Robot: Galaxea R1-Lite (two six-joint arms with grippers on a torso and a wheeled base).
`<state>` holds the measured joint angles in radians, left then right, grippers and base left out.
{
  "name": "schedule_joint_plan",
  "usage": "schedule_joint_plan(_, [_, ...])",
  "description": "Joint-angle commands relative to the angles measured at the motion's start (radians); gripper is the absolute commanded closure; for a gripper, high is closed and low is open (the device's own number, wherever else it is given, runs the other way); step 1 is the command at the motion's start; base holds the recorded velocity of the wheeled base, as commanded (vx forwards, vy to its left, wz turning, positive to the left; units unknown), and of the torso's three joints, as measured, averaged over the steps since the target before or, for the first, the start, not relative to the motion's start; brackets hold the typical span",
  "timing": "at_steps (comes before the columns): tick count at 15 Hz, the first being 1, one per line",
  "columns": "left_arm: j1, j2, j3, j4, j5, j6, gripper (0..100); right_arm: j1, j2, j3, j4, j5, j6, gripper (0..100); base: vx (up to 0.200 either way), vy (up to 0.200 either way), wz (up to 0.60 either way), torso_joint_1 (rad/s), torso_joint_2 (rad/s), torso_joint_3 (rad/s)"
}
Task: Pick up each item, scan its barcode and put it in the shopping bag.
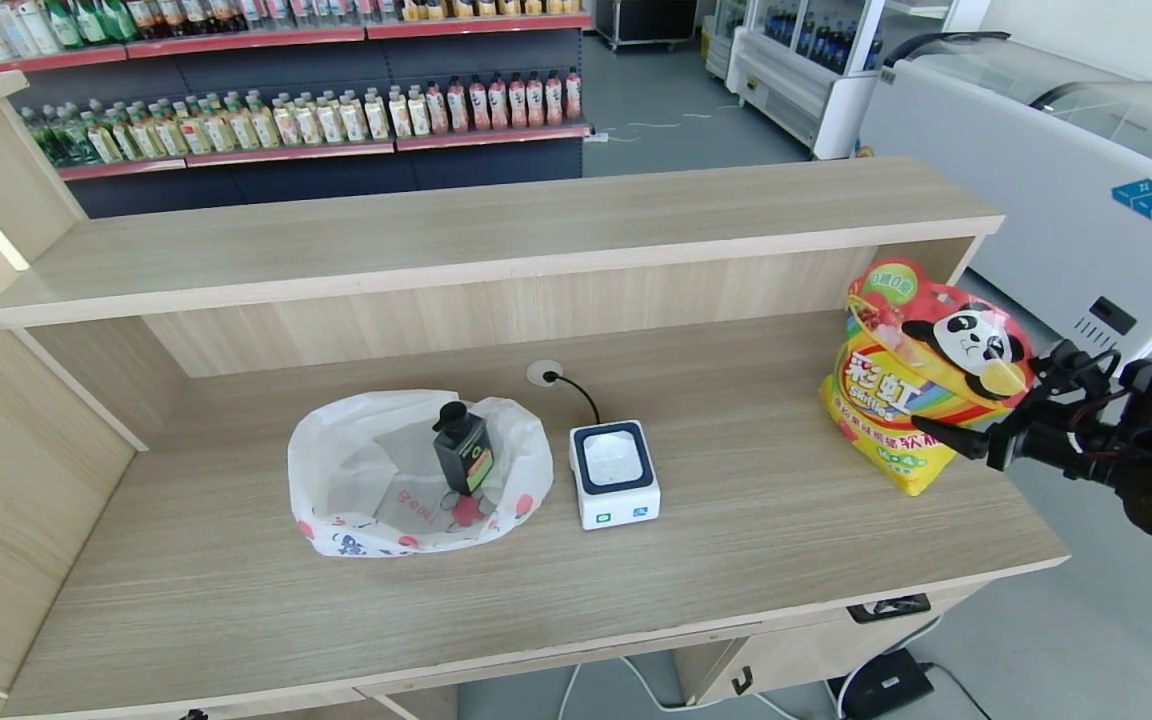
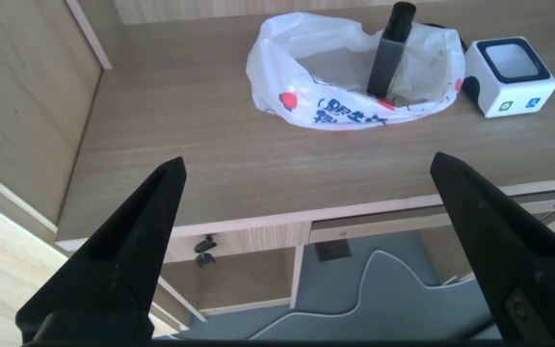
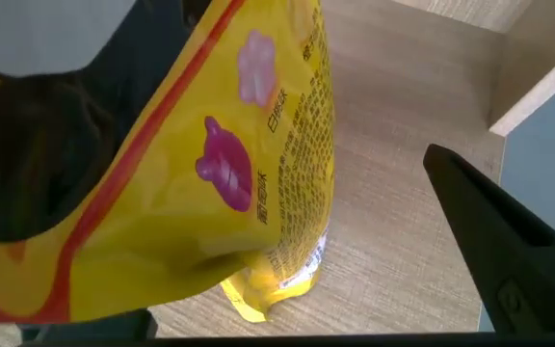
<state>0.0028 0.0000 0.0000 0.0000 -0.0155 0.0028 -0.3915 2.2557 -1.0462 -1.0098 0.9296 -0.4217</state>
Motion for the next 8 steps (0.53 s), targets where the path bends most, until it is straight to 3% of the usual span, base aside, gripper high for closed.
schedule_joint_plan(1, [-0.001, 0.000, 0.000, 0.002, 0.000, 0.000, 0, 0.005, 0.015, 0.000, -0.004, 0.000, 0.000, 100, 0.000, 0.000, 0.00, 0.000, 0.00, 0.000])
schedule_joint_plan(8, [0.000, 0.000, 0.000, 0.000, 0.000, 0.000, 0, 0.013, 0.028, -0.014, -0.027, 0.000, 0.000, 100, 0.000, 0.000, 0.00, 0.000, 0.00, 0.000])
